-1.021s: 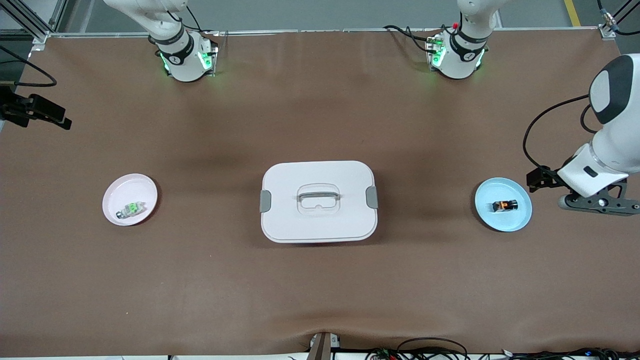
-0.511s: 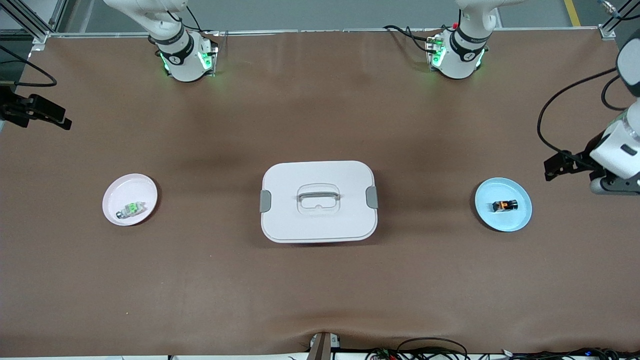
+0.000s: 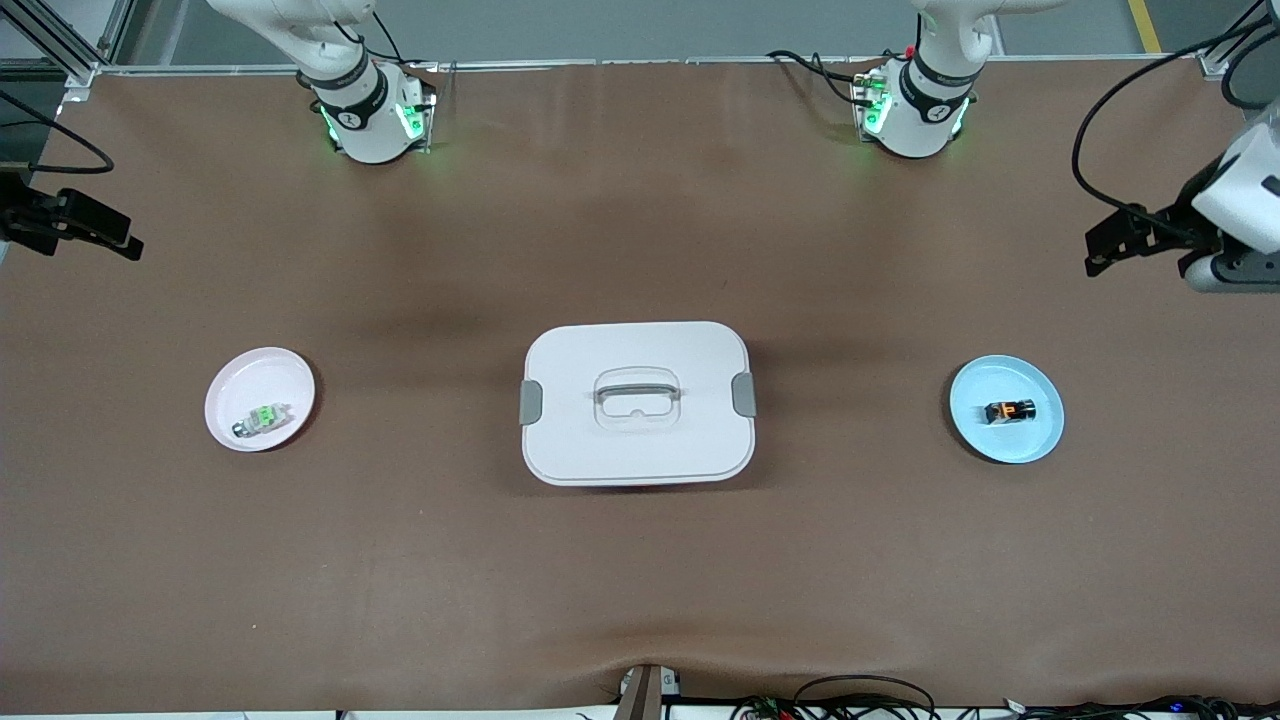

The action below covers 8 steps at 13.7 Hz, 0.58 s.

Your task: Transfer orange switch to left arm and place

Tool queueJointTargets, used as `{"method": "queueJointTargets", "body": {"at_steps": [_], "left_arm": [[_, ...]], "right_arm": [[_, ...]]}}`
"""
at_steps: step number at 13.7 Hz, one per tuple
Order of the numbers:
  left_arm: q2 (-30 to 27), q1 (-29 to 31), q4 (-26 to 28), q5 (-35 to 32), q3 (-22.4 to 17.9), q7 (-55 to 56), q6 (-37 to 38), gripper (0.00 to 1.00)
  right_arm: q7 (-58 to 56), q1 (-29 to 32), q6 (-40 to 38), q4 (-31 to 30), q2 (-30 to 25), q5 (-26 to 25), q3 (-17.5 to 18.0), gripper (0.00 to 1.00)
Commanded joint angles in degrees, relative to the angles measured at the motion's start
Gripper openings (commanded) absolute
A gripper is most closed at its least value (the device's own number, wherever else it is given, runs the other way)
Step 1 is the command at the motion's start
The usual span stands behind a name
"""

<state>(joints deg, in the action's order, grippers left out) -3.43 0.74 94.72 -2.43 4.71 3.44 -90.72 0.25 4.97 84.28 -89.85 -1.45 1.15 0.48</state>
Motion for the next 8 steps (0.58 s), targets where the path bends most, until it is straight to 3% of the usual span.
{"method": "queueJointTargets", "body": {"at_steps": [1,8], "left_arm": [[-2.4,-2.2,0.7,0.8,-0.8,3.4,2.2,1.00],[-3.0,-1.5,0.2,2.3,-0.8,-0.3,3.5,1.00]], "right_arm": [[-0.7,1.1,0.4,-0.9,-1.3,-0.6,1.0,1.00],[-0.8,1.2,0.3,-0.6,-1.3,-0.6,1.0,1.00]]}}
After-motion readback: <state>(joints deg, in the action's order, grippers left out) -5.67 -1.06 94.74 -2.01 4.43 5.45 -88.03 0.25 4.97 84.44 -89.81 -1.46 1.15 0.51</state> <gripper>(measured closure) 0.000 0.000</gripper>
